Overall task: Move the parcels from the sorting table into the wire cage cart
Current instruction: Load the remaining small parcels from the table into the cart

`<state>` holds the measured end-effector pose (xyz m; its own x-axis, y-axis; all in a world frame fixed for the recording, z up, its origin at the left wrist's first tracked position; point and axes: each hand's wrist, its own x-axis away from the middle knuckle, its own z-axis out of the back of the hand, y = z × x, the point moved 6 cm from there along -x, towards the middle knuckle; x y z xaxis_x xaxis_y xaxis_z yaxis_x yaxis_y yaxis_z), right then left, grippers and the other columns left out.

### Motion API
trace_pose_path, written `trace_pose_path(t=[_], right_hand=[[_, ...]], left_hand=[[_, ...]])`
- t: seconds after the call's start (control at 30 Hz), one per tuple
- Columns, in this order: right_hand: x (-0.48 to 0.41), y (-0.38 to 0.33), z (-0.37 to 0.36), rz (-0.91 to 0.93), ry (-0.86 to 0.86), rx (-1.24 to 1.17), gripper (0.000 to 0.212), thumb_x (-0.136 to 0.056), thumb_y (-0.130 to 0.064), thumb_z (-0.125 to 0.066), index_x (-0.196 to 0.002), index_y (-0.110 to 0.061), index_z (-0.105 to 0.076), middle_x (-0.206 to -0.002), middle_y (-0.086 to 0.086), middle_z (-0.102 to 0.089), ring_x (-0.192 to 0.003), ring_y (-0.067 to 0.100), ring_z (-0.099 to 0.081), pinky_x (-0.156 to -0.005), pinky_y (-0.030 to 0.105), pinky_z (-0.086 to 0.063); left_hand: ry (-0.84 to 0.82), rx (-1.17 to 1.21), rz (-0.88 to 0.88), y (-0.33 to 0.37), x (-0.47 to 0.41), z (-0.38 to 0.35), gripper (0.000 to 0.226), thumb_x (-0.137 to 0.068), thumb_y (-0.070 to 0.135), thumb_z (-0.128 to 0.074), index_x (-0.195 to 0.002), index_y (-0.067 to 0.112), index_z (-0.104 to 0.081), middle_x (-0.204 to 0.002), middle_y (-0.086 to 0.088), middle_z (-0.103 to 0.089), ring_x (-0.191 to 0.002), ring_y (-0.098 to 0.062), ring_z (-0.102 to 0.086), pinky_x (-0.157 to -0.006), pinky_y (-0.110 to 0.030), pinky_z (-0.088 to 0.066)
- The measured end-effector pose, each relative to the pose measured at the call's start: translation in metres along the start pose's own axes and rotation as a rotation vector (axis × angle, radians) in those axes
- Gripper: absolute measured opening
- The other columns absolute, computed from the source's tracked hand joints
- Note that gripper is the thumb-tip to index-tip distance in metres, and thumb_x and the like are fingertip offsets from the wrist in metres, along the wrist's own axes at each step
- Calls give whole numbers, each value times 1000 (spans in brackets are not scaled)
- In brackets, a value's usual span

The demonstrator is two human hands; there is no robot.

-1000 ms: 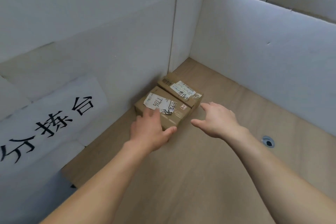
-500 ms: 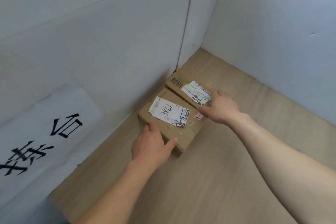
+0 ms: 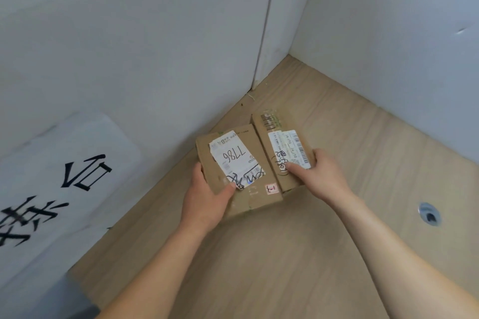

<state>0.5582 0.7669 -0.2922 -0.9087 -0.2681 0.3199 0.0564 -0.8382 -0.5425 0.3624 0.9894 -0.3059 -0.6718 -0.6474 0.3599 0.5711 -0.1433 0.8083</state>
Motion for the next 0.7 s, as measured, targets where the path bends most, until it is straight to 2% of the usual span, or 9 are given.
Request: trace_pose_path(t=[0.07, 0.13, 0.23, 0.3, 0.37, 0.43, 0.53, 0.6, 0.7], right_hand=[[17, 11, -5, -46, -4, -198, 75, -55, -72, -70, -113, -29, -49, -100, -15, -61, -92, 13, -63, -72, 34, -47], [31, 22, -11, -90, -29, -393, 74, -56, -61, -78, -116, -29, -51, -103, -14, -67, -88, 8, -70, -75, 32, -54], [50, 37, -21, -149, -87, -597, 64, -60, -49, -79, -116, -36, -50, -102, -11, -73, -72, -2, -69, -67, 30, -49], [60, 45, -26, -189, -119, -708, 57, -63, -43, -76, -114, -39, -50, -97, -12, -76, -69, 2, -69, -71, 34, -47], [68, 50, -28, -203, -133, -791, 57, -65, -37, -73, -117, -38, -48, -95, -10, -77, -69, 4, -69, -72, 38, -49], [76, 52, -27, -192, -135, -840, 57, -67, -34, -70, -119, -37, -48, -91, -12, -77, -68, 4, -69, -70, 37, -49], [88, 51, -22, -167, -144, -883, 51, -67, -35, -68, -114, -44, -50, -93, -13, -76, -73, 7, -66, -74, 38, -44], [94, 50, -19, -145, -148, -906, 52, -67, -36, -68, -115, -44, -52, -102, -7, -74, -80, 14, -61, -73, 38, -40], [106, 49, -11, -82, -166, -976, 53, -69, -32, -69, -120, -38, -53, -104, 0, -73, -77, 21, -59, -68, 37, -41]], left_hand=[[-25, 85, 39, -13, 3, -2, 71, -80, 38, -81, -136, 38, -37, -116, 19, -61, -106, -12, -62, -87, -30, -45], [-63, 165, 72, -27, 8, -3, 77, -76, 40, -84, -139, 37, -39, -119, 19, -65, -103, -8, -64, -92, -33, -49], [-149, 290, 58, -36, 20, -5, 87, -62, 44, -86, -138, 47, -43, -112, 29, -68, -100, 3, -66, -91, -32, -53], [-193, 355, 35, -37, 26, -5, 93, -58, 42, -85, -139, 56, -40, -116, 31, -66, -104, 6, -65, -90, -30, -52], [-229, 390, 5, -35, 32, -5, 94, -64, 33, -83, -142, 59, -36, -120, 30, -65, -107, 7, -62, -91, -29, -52], [-254, 423, -14, -34, 36, -4, 95, -68, 25, -81, -145, 57, -35, -122, 28, -65, -110, 5, -62, -93, -30, -52], [-256, 456, -36, -35, 46, 1, 98, -76, 16, -85, -150, 52, -32, -126, 24, -65, -112, 0, -63, -93, -33, -54], [-249, 495, -45, -35, 53, 5, 96, -77, 17, -83, -150, 51, -31, -128, 21, -64, -112, -3, -65, -90, -36, -57], [-219, 549, -65, -31, 72, 10, 99, -66, 24, -85, -149, 47, -36, -131, 17, -62, -108, -3, -67, -83, -34, -60]])
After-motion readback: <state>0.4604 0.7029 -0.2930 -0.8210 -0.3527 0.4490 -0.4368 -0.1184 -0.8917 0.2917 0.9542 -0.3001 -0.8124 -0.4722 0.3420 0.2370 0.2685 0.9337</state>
